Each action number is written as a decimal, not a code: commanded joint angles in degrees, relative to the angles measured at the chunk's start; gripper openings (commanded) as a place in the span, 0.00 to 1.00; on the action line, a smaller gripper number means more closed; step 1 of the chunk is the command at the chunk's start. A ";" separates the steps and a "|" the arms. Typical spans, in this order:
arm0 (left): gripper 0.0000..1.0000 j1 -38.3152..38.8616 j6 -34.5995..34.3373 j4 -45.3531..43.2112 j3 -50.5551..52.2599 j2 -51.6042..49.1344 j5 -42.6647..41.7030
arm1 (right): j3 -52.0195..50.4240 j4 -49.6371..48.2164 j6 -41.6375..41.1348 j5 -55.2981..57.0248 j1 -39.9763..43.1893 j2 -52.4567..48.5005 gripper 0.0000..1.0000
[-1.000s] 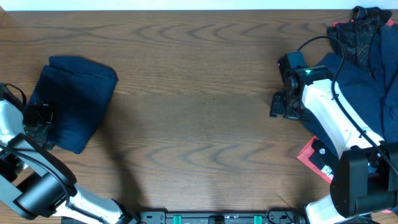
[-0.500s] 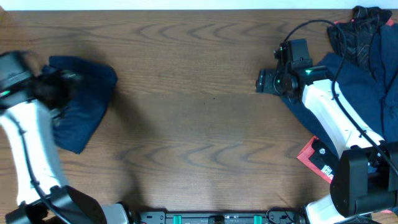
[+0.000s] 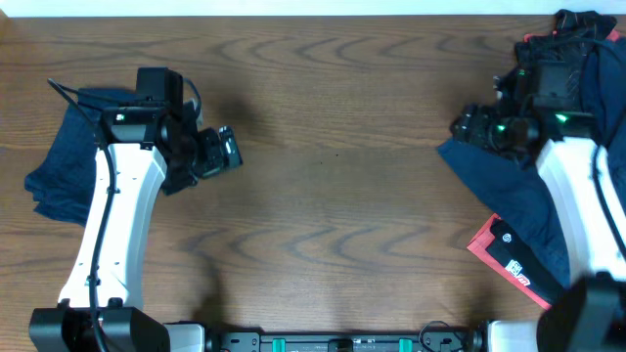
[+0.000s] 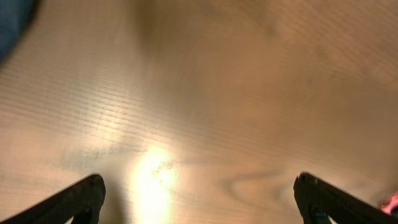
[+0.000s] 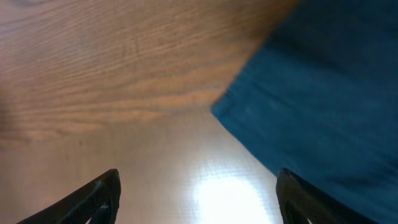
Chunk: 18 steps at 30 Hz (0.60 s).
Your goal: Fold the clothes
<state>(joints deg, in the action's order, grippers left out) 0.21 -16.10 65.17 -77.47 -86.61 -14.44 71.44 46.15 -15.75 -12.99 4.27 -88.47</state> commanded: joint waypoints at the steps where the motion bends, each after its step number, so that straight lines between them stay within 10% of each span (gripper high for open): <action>1: 0.99 -0.26 2.01 4.02 0.00 0.57 3.45 | -0.04 4.68 2.67 5.14 0.13 6.67 0.79; 12: 0.92 1.88 4.66 -0.15 7.08 27.54 5.20 | -21.24 0.68 3.54 5.66 -0.22 38.86 0.79; 14: 0.98 1.86 3.98 -2.19 9.94 35.58 6.64 | -25.73 -0.55 3.06 6.56 -0.22 47.23 0.99; 18: 0.98 1.86 4.00 -6.14 12.96 47.19 7.02 | -30.27 -0.92 2.95 8.28 -0.22 59.06 0.99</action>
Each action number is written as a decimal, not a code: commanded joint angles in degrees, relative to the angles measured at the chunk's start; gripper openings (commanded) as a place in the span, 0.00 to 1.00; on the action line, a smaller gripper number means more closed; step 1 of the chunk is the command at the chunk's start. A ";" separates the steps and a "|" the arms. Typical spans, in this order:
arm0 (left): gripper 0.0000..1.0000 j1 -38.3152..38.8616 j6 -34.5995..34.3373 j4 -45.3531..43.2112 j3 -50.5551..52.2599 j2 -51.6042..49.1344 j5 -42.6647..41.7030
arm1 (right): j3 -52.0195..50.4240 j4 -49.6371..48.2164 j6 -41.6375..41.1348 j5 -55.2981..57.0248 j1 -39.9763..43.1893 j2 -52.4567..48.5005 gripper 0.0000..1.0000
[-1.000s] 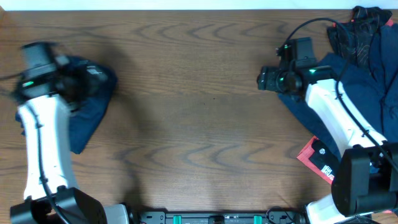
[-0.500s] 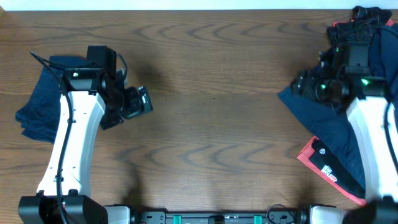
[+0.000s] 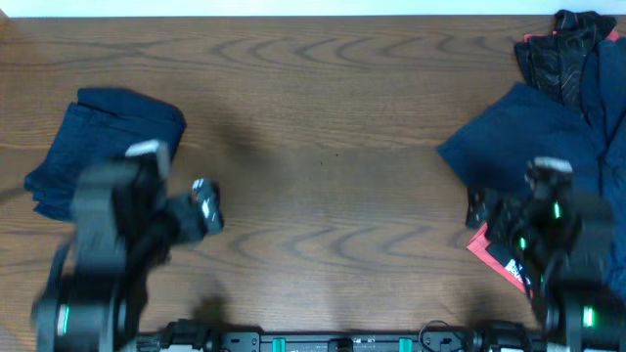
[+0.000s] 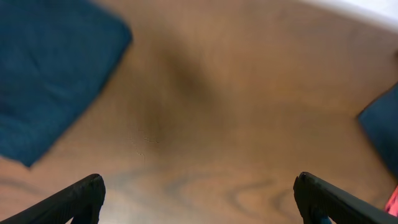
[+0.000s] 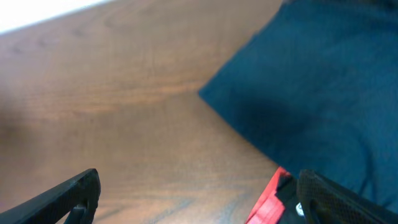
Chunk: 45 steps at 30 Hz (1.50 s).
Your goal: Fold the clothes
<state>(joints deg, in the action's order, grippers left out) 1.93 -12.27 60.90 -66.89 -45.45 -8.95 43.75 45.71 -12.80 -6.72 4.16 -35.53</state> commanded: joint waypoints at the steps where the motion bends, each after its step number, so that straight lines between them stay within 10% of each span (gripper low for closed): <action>1: 0.98 0.13 0.17 -2.60 2.45 8.22 1.51 | -3.17 -0.26 0.00 1.99 -0.11 8.33 0.99; 26: 0.98 0.13 0.20 -0.07 2.45 20.17 1.53 | -3.52 18.58 0.35 1.86 -0.13 14.80 0.99; 45: 0.98 0.13 0.20 -0.07 2.45 20.17 1.53 | -30.42 -32.61 11.89 5.86 -6.36 35.19 0.99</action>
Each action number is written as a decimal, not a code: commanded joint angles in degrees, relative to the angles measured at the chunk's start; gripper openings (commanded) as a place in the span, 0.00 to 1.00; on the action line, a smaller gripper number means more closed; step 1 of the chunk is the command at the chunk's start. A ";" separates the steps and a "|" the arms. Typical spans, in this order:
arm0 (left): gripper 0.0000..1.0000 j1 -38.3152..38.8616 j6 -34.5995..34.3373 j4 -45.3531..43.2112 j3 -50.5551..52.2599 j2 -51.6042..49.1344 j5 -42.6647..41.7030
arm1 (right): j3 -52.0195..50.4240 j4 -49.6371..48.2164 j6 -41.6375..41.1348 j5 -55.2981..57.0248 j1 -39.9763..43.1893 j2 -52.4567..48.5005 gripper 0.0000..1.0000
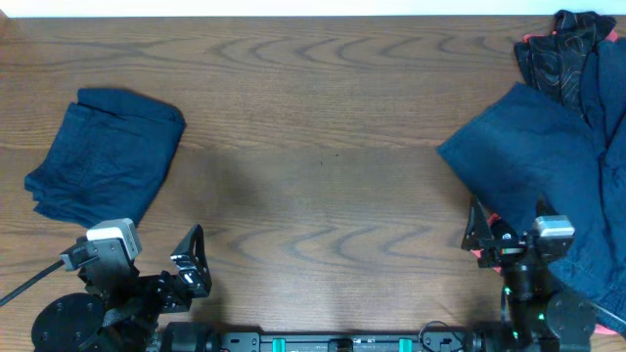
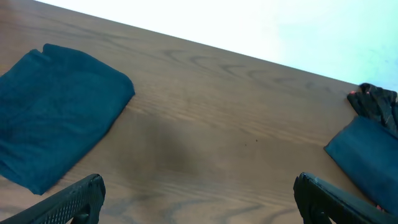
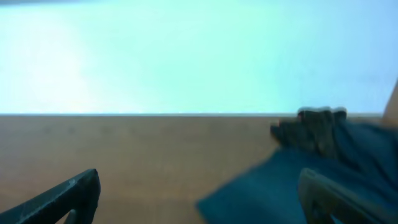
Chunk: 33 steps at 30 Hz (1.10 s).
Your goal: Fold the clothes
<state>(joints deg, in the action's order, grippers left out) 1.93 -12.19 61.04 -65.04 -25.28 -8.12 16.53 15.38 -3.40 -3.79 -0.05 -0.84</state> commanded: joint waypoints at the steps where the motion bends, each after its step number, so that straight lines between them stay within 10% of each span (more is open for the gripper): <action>1: 0.98 0.13 0.11 -0.20 0.59 0.00 0.70 | -4.04 -3.19 3.17 4.33 -2.84 0.59 0.99; 33: 0.98 0.13 0.11 -0.20 0.59 0.00 0.70 | -13.64 -5.44 7.30 7.87 -4.46 0.57 0.99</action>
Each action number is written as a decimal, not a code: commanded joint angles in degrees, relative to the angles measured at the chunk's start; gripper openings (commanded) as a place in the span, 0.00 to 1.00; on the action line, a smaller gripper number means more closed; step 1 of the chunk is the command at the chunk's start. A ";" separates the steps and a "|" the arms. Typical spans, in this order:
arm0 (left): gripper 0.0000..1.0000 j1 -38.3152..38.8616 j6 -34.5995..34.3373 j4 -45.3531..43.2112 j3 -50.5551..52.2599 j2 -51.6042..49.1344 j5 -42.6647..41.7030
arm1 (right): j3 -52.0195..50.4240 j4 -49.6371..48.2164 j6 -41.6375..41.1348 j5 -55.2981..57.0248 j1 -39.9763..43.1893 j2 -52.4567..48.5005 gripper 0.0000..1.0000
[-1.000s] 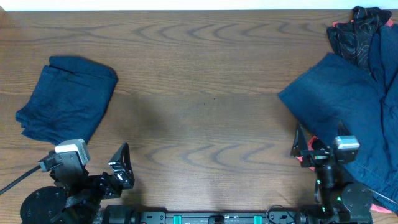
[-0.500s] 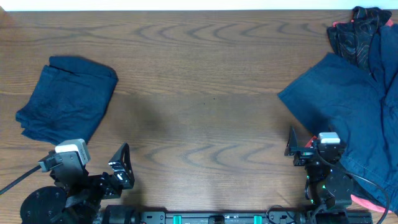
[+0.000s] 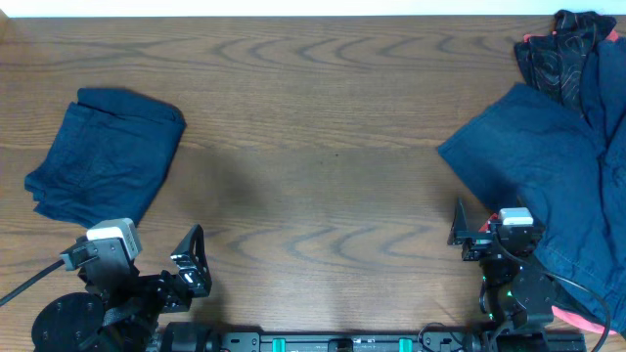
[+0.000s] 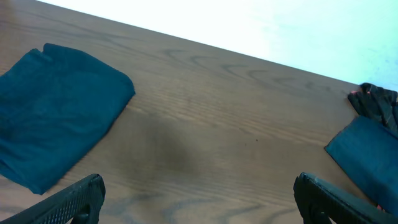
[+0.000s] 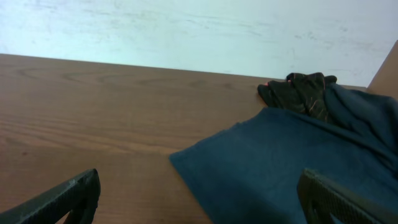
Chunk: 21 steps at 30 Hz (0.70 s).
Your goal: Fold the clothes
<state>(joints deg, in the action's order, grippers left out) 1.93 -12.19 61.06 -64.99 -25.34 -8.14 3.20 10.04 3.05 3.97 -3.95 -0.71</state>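
Observation:
A folded dark blue garment lies at the table's left; the left wrist view shows it too. A spread, unfolded blue garment covers the right side. A black patterned garment is bunched at the far right corner. My left gripper rests open at the front left edge, pulled back from the folded garment. My right gripper is open at the front right, just beside the blue garment's near edge. Both hold nothing.
A red edge shows under the blue garment at the front right. The wooden table stretches between the two piles. A pale wall runs behind the table's far edge.
The right gripper has shifted slightly left at the front edge and its camera now looks lower, onto the table and blue garment. The left arm has not moved.
Both arms were out over the table, the left by the folded garment, the right over the spread blue one, both open. Then they were drawn nearer the front. By the last earlier moment both sat low at the front edge, where they stay.

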 commanded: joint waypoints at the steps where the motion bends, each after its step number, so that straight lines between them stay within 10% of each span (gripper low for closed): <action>1: 0.98 0.13 0.11 -0.22 0.55 0.07 0.72 | -0.31 -0.11 0.85 0.11 -0.57 0.44 0.99; 21: 0.98 0.13 2.49 1.57 0.52 0.07 2.99 | -0.31 -0.11 0.85 0.11 -0.57 0.44 0.99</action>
<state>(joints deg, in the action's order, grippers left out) 1.93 -11.88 61.47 -64.99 -25.34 -7.75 3.20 10.02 3.20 3.97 -3.95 -0.71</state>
